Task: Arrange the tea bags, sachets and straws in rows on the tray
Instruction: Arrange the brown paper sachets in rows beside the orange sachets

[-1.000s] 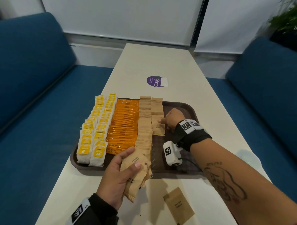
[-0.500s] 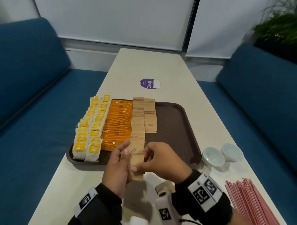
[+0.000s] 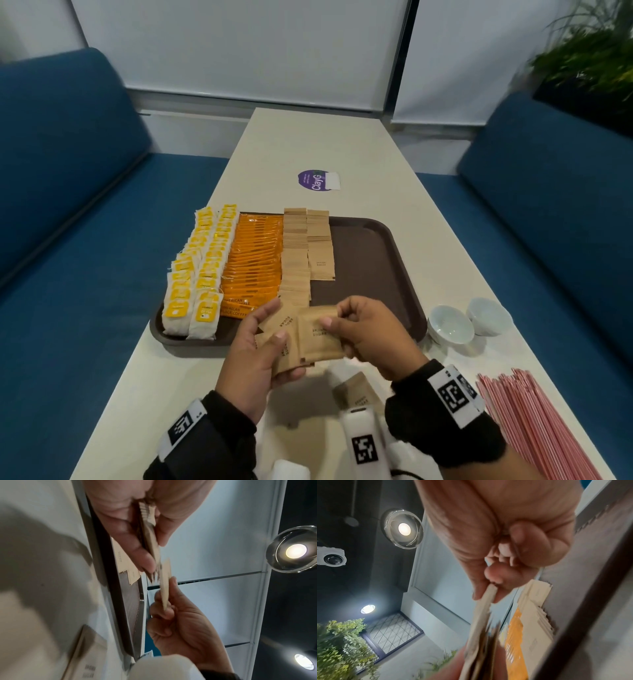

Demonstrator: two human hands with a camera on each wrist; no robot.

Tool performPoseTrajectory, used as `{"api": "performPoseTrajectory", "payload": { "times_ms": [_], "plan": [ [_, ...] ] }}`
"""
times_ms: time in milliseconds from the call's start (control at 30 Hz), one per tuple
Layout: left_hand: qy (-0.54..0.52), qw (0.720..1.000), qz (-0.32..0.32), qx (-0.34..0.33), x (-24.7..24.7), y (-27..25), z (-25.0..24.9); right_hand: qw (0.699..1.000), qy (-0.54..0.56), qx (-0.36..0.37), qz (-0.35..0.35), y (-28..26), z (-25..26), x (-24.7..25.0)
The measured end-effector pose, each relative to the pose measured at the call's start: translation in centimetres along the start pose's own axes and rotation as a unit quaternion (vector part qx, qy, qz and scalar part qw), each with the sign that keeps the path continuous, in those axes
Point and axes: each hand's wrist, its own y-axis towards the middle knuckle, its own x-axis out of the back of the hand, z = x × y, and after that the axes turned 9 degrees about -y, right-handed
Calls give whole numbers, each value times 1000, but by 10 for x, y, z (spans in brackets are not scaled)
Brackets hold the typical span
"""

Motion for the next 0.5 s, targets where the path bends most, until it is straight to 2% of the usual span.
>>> {"api": "performPoseTrajectory", "payload": {
  "times_ms": [67,167,233,333,400,500],
  "plan": [
    [0,1000,-8,0,2,2,-2,999,-16,-10,-37,7,8,12],
    [-4,1000,-17,11,6,4,-2,987,-112,3,-117,37,19,32],
    [-3,1000,-19,20,7,5,-3,976,-169,-5,-135,65,25,42],
    [-2,999,-22,32,8,8,-4,970,-194,-92,-109,111,25,48],
    [-5,999,-23,35,11,10,-4,962,-212,-160,-56,135,22,45],
    [-7,999,-28,36,17,13,-6,956,-224,-191,-11,152,16,39]
  ]
}}
